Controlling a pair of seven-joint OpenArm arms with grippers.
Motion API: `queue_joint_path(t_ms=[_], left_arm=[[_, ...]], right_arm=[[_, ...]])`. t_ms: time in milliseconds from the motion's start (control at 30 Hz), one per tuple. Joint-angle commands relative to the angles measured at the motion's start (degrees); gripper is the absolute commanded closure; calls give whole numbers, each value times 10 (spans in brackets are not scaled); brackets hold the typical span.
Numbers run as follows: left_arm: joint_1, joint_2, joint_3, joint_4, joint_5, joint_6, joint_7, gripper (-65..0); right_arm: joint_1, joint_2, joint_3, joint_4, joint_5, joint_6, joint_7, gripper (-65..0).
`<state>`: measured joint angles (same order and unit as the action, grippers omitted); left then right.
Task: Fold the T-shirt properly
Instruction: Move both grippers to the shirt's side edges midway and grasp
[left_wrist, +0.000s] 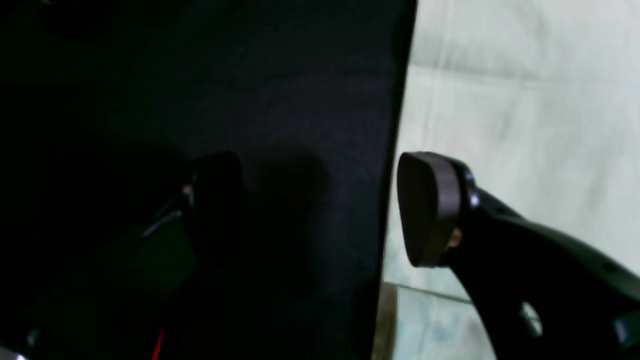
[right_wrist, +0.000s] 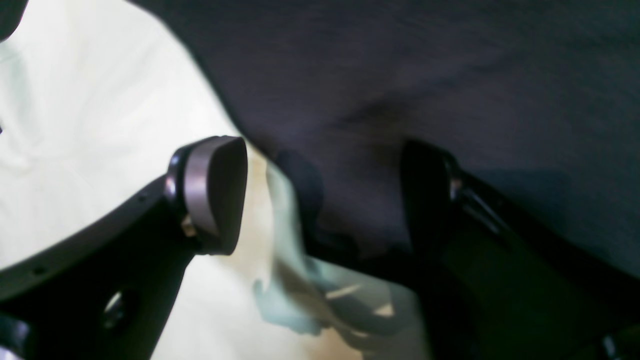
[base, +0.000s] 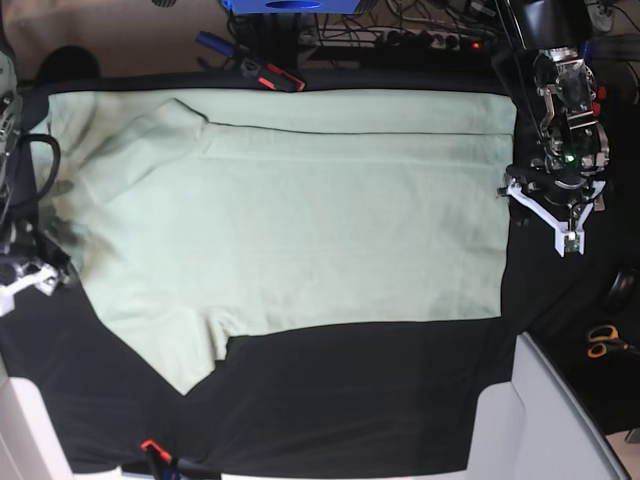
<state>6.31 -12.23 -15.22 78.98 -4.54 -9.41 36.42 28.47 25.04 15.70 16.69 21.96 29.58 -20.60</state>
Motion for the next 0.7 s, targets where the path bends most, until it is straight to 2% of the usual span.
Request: queue_joint_path(t_ms=[0,267,667], left_arm=[[-9,-8,-3,5,1,2,-10,-475],[-13,-8,-3,2,1,2,-10,-475],[-14,-8,-3,0,1,2,-10,-475]], right_arm=[[20,3,-6,7,5,10,10,-457],[23,-32,-16,7,5,7,11,-457],[17,-35,-16,5,4,4,31,-445]])
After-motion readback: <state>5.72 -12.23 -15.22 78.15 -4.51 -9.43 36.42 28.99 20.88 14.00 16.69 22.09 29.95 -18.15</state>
